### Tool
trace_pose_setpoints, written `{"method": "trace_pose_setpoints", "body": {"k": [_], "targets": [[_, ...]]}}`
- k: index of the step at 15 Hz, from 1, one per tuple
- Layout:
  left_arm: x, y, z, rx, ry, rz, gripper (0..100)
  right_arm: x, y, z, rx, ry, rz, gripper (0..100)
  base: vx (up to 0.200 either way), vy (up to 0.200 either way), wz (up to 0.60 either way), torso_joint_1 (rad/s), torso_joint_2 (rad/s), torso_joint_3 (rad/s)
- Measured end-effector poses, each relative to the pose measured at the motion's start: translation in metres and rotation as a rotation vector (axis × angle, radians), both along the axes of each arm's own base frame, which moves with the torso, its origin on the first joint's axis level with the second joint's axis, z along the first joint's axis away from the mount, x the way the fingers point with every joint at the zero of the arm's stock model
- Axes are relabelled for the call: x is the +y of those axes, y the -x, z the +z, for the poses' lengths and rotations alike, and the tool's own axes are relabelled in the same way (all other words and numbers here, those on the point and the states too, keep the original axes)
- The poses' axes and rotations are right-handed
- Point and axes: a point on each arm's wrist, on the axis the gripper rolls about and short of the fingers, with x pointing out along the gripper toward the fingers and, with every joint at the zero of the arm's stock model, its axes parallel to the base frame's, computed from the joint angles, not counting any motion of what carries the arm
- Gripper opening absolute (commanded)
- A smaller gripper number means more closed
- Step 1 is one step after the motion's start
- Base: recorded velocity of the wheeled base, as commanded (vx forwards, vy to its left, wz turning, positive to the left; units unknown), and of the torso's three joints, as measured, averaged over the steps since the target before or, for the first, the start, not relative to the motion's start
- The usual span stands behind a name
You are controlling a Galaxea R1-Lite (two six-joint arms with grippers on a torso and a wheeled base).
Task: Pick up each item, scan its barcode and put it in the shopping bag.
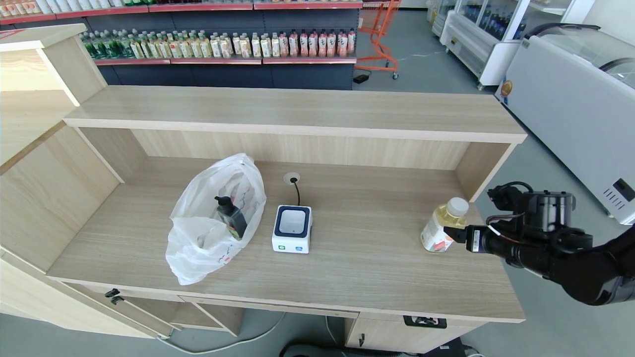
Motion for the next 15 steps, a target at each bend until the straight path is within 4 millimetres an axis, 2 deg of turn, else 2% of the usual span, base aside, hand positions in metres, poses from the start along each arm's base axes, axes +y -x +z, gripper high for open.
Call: {"method": "trace_pose_setpoints", "body": {"k": [8, 15], "targets": [[0.0, 0.0, 0.0, -0.001, 0.0, 0.0, 100, 0.011, -0.032, -0.021, -0.042, 0.0, 0.03, 100, 0.0, 0.0, 0.0, 0.0, 0.0, 0.0], [0.0, 0.0, 0.0, -0.001, 0.0, 0.001, 100, 0.039, -0.058, -0.029, -0.125, -0.013, 0.101, 100, 0.0, 0.0, 0.0, 0.0, 0.0, 0.0]]}}
